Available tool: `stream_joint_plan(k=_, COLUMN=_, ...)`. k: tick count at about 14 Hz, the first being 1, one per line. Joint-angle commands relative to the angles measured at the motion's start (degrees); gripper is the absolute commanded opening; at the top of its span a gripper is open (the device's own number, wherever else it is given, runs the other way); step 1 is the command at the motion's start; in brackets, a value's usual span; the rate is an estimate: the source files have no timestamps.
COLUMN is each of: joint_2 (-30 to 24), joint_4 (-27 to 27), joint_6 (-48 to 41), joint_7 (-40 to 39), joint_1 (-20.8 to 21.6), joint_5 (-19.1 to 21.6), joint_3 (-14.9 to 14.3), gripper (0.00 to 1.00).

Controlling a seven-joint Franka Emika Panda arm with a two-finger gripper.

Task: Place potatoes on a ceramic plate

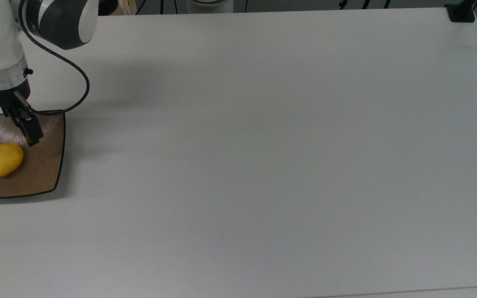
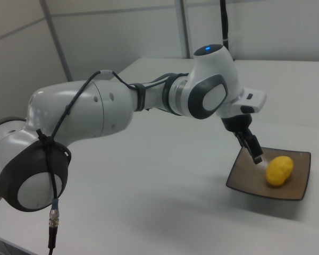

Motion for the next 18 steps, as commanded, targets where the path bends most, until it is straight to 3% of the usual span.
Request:
stream_joint_plan(k=1, joint_2=-1.24, joint_4=-0.28, joint_6=-2.85, joint_7=-0.81, joint_1=0.18, joint_5=-0.79, joint_3=0.26, gripper=1.00)
stream_joint_plan(k=5, joint_2=-5.36, joint_4=-0.63, joint_6=-16.72, joint_7=-6.50, joint_1=2.11, joint_5=0.00, joint_3=1.84, gripper=1.00)
stream_joint_plan(k=10, joint_2=-15.28, joint_4=-7.55, joint_6=-34.23, joint_7=-19.68, joint_1=7.56, joint_5=2.80, joint_3=3.16, gripper=1.00)
stream_joint_plan(k=15, joint_2=-29.24, joint_4=-23.53, joint_6=-33.47, joint_7=-21.02, joint_1=15.11, joint_5=5.00, joint_3=3.25, gripper=1.00)
stream_joint_plan(k=18, joint_2=-36.46, joint_4=-29.79, joint_6=-30.39, joint_7=-21.02, joint_1=18.89, joint_5=9.13, joint_3=3.17, gripper=1.00)
